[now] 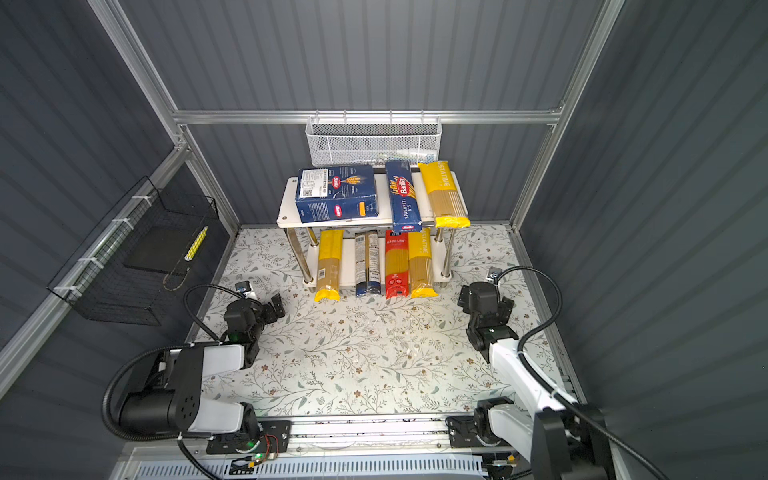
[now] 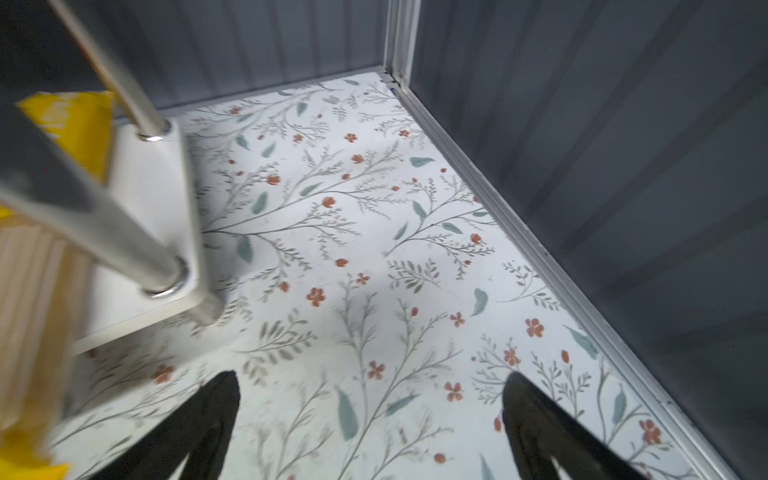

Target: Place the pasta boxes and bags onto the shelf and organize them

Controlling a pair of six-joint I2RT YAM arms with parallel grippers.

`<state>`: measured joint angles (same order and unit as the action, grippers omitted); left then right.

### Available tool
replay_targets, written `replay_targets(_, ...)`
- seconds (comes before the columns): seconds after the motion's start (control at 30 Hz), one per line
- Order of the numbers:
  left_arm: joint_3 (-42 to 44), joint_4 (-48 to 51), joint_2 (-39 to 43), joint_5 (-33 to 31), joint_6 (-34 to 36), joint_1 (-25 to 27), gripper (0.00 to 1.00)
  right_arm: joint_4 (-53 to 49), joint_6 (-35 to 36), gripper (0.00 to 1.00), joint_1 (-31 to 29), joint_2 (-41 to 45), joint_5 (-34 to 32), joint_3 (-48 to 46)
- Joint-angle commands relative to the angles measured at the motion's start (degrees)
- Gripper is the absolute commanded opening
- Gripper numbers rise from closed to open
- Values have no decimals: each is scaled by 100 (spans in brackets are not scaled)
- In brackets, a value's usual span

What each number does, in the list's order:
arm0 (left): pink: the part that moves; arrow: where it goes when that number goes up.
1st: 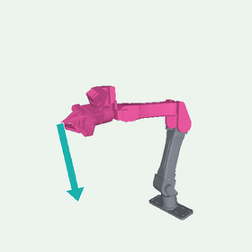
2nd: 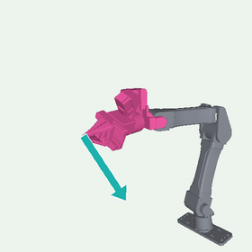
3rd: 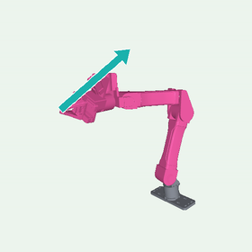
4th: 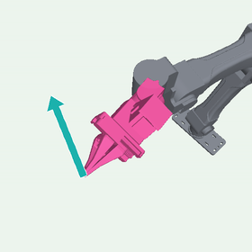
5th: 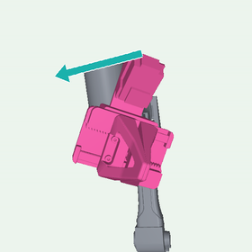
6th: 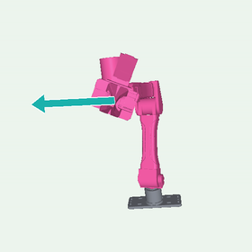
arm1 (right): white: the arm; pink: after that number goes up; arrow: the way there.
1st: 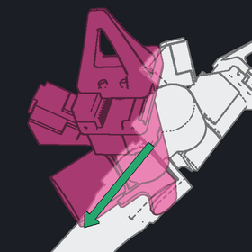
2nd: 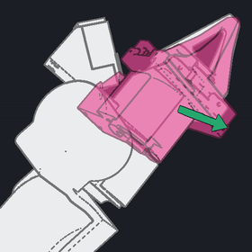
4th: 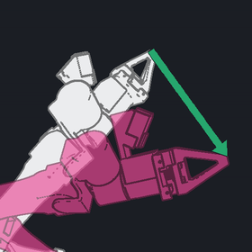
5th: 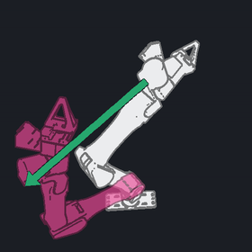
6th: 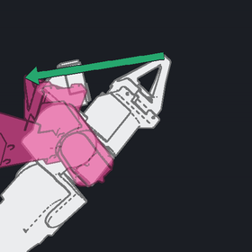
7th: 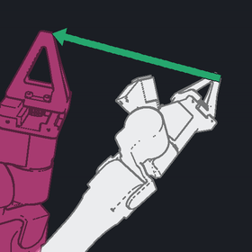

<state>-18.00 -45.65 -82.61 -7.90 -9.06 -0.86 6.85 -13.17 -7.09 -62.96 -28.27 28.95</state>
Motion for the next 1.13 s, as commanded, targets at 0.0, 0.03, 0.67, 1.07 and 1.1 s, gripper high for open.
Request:
replay_targets(0.0,119,-1448,-354,145,492,-28,100,1986,777,99,390,-632,614,-323)
replay_targets(0.03,124,-1706,-578,186,476,-45,100,2867,951,99,502,-874,1006,-607)
replay_targets(0.67,-920,-616,-1569,482,963,227,100,5267,996,99,718,-2089,1542,-1194)
replay_targets(1.07,-916,-619,-1573,483,965,232,100,5225,982,99,719,-2089,1542,-1172)
replay_targets(1.1,-915,-621,-1566,483,963,228,100,5222,982,99,718,-2078,1538,-1188)
